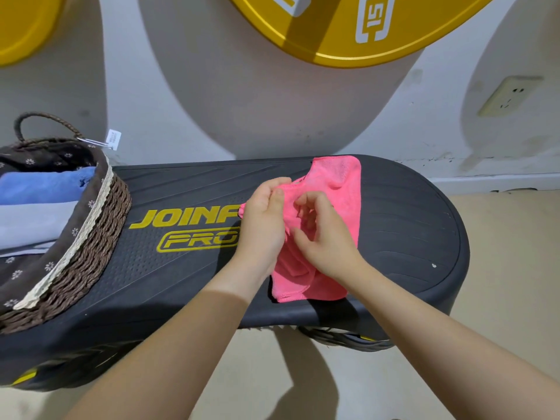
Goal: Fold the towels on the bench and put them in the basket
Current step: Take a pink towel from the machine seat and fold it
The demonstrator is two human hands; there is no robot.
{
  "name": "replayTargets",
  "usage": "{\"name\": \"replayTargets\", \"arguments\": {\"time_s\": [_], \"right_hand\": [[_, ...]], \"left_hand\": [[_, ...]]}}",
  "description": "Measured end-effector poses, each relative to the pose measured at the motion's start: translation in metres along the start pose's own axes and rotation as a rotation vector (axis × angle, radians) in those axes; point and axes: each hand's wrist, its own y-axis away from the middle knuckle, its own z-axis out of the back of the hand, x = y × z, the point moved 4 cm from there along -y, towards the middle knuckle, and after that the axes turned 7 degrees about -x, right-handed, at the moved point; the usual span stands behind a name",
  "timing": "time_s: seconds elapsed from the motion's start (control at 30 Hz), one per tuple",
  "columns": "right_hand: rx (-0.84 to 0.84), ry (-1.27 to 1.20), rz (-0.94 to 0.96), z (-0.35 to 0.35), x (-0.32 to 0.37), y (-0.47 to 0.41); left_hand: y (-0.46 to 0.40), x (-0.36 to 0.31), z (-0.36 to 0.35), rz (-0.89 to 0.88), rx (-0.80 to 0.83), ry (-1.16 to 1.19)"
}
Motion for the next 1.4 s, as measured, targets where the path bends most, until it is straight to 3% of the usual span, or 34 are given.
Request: {"name": "replayTargets", "arguments": {"time_s": [0.13, 0.23, 0.3, 0.37, 0.47, 0.63, 0.7, 0.83, 0.93, 1.03, 1.13, 1.23, 1.3, 1.4], "right_hand": [[0.026, 0.408, 0.018, -0.007, -0.009, 0.011], [0.183, 0.351, -0.037, -0.016, -0.013, 0.016], [0.330, 0.380, 0.063, -0.020, -0.012, 0.021], [0.452, 0.480, 0.215, -0.026, -0.013, 0.028], [0.470, 0.638, 0.301, -0.027, -0.013, 0.035], [0.203, 0.860, -0.015, 0.001, -0.018, 0.012], [0.056, 0.711, -0.242, 0.018, -0.022, -0.002], [-0.305, -0.095, -0.658, 0.052, -0.015, -0.029], [-0.455, -0.591, -0.723, 0.067, 0.010, -0.043], [-0.540, -0.963, -0.616, 0.087, 0.049, -0.056], [-0.567, -1.132, -0.427, 0.113, 0.090, -0.058], [-0.597, -1.125, -0.291, 0.136, 0.110, -0.057], [-0.602, -1.074, -0.277, 0.136, 0.106, -0.060], [-0.626, -1.053, -0.364, 0.120, 0.078, -0.068]], "left_hand": [[-0.026, -0.020, 0.027, -0.328, 0.056, -0.781], [-0.037, -0.024, 0.051, -0.277, 0.027, -0.904], [-0.042, -0.024, 0.062, -0.240, -0.006, -0.909], [-0.045, -0.022, 0.073, -0.173, -0.051, -0.809], [-0.051, -0.015, 0.091, 0.017, -0.144, -0.375], [-0.053, -0.038, 0.114, 0.140, -0.257, 0.265], [-0.052, -0.047, 0.122, 0.122, -0.296, 0.387], [-0.049, -0.061, 0.127, 0.118, -0.341, 0.478], [-0.044, -0.070, 0.120, 0.111, -0.355, 0.491], [-0.041, -0.091, 0.116, 0.059, -0.364, 0.522], [-0.035, -0.125, 0.120, -0.075, -0.339, 0.510], [-0.029, -0.150, 0.123, -0.150, -0.277, 0.471], [-0.031, -0.148, 0.121, -0.130, -0.290, 0.438], [-0.040, -0.121, 0.111, 0.039, -0.327, 0.420]]}}
